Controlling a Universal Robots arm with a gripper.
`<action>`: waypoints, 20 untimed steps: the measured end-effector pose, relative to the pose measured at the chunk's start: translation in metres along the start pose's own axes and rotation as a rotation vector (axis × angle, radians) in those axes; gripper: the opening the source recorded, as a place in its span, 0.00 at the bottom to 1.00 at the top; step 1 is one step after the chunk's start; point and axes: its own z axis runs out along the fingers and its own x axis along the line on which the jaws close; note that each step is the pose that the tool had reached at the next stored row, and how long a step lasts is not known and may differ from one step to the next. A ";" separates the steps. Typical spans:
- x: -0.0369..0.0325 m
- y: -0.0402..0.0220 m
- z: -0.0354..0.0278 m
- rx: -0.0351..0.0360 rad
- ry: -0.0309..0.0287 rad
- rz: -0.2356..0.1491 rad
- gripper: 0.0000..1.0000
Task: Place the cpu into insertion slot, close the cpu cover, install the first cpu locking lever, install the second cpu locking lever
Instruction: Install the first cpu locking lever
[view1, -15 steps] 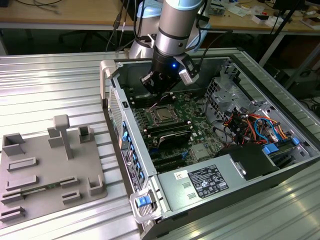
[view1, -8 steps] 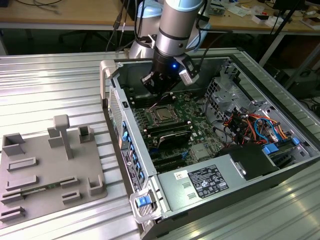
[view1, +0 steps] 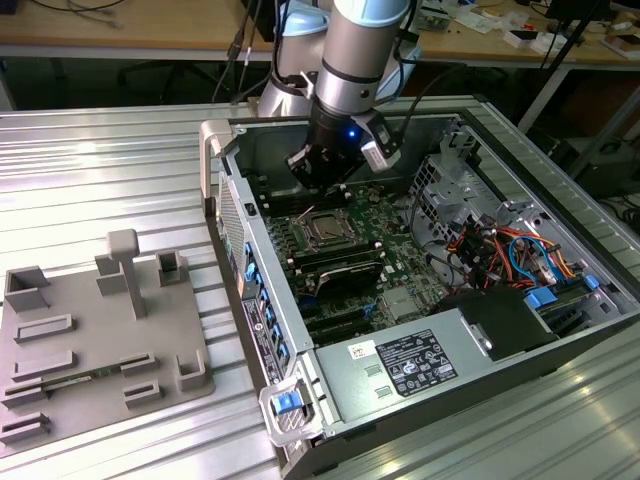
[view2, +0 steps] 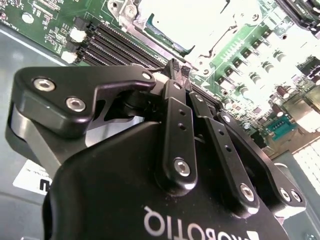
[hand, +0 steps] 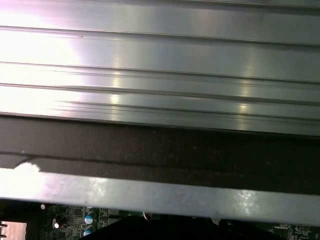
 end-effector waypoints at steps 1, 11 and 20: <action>-0.0014 0.0002 0.0011 0.0000 0.0000 0.002 0.11; -0.0081 -0.0001 0.0048 0.0001 0.0003 0.039 0.11; -0.0100 0.0006 0.0094 0.0002 0.0004 0.039 0.11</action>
